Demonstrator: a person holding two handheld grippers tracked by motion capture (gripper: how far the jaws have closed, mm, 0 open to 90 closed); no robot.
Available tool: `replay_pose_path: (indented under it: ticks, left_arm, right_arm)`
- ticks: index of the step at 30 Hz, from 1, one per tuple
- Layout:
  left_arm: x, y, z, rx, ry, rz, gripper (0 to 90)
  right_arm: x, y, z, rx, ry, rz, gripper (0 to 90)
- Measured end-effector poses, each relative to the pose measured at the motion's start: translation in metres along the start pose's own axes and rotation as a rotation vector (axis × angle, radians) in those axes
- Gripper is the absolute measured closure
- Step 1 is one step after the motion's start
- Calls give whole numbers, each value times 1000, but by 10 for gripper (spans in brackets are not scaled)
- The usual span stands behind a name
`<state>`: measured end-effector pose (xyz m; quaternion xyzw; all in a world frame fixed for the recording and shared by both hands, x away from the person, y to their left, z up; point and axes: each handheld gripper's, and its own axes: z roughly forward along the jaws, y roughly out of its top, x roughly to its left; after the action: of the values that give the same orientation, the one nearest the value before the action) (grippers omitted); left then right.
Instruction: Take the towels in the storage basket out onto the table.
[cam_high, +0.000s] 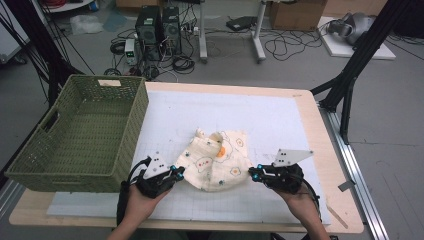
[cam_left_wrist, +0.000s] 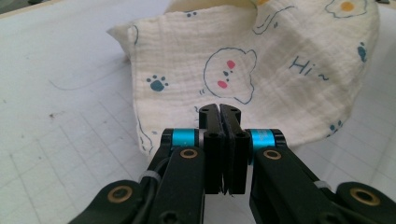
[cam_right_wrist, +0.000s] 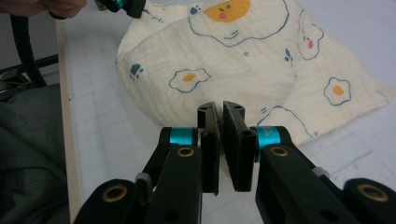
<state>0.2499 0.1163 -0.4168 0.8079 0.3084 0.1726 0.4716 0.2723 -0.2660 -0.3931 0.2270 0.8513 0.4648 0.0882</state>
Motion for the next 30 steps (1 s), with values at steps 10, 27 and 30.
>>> replay_pose_path:
  ticks: [10,27,30]
  left_arm:
    - [10,-7,17,42,0,0,712]
    - [24,-11,24,65,18,-14,693]
    - [23,-11,25,68,13,-10,681]
  right_arm:
    - [-4,-21,17,49,31,39,730]
    - [-7,-23,19,23,11,17,637]
    - [-8,-23,17,10,-1,13,618]
